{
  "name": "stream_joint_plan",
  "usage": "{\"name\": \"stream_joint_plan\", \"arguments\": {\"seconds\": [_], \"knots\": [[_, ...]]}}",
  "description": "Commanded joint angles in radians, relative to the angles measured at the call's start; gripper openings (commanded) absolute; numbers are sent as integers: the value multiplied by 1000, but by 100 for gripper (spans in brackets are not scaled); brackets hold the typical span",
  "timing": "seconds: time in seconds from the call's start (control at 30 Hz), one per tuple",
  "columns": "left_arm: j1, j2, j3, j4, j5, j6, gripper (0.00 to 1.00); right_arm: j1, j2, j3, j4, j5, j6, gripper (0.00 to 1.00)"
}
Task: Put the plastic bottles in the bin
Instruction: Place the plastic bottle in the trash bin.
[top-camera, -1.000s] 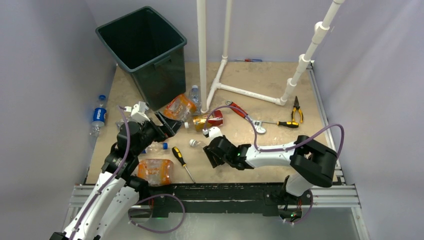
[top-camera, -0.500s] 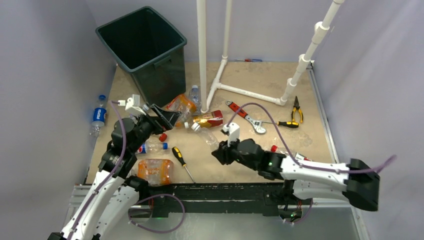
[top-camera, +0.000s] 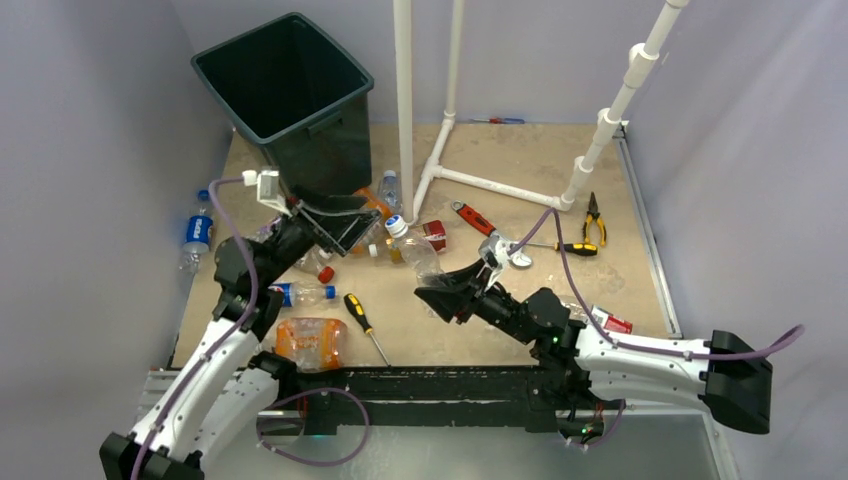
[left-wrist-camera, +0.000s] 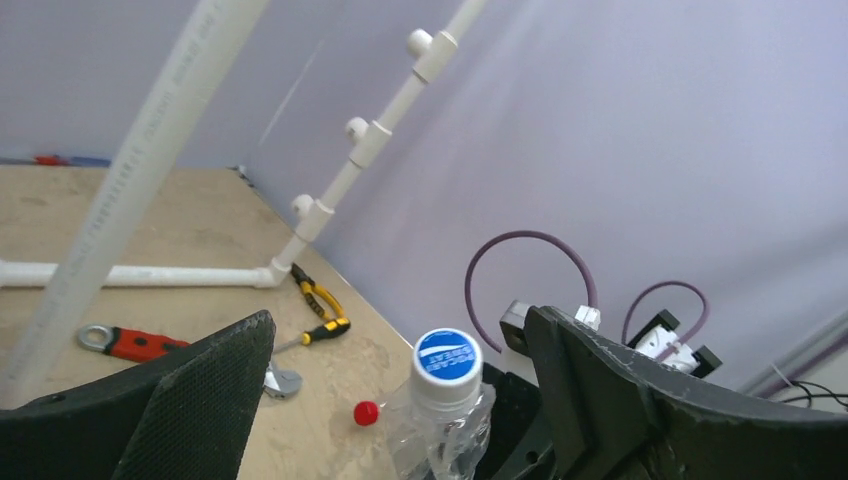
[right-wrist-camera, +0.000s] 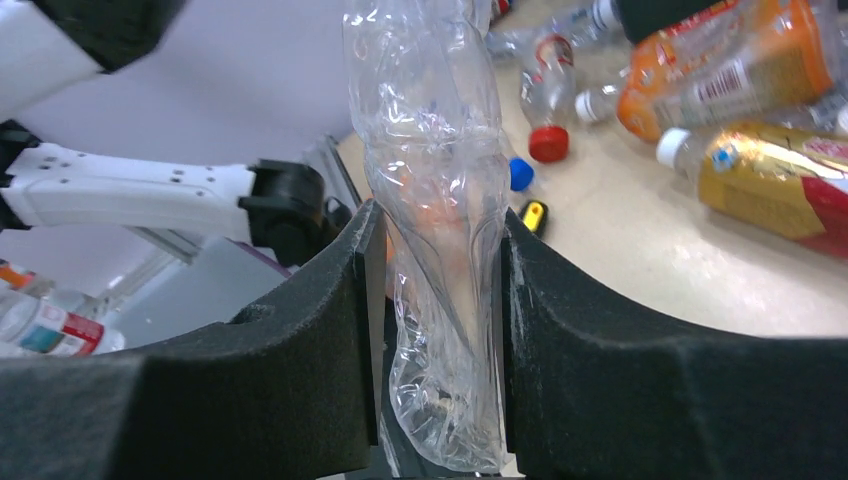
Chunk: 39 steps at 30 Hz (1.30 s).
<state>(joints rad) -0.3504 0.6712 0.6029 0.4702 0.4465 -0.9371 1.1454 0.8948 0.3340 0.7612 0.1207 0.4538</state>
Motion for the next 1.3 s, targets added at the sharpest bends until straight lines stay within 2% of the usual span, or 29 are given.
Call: {"name": "stream_joint_plan", "arguments": {"seconds": [0.0,0.2,0.57,0.8,0.97,1.17,1.27], "knots": [[-9,108,53,112,182,-81,96,4,30,-1,250,-53,32,33],[-33,114,36,182,221,-98,96,4,56,13,303,-66,51,33],[-56,112,45,181,241,-91,94,4,90,23,335,-57,80,33],[-117,154,54,174,212,-57,93,4,127,61,312,-53,69,33],[-161,185,89,140,203,-20,82,4,150,75,305,-52,59,33],[-184,167,88,114,162,13,51,4,155,65,302,-44,65,32],[-185,159,87,118,147,13,52,4,163,62,303,-47,65,32]]}}
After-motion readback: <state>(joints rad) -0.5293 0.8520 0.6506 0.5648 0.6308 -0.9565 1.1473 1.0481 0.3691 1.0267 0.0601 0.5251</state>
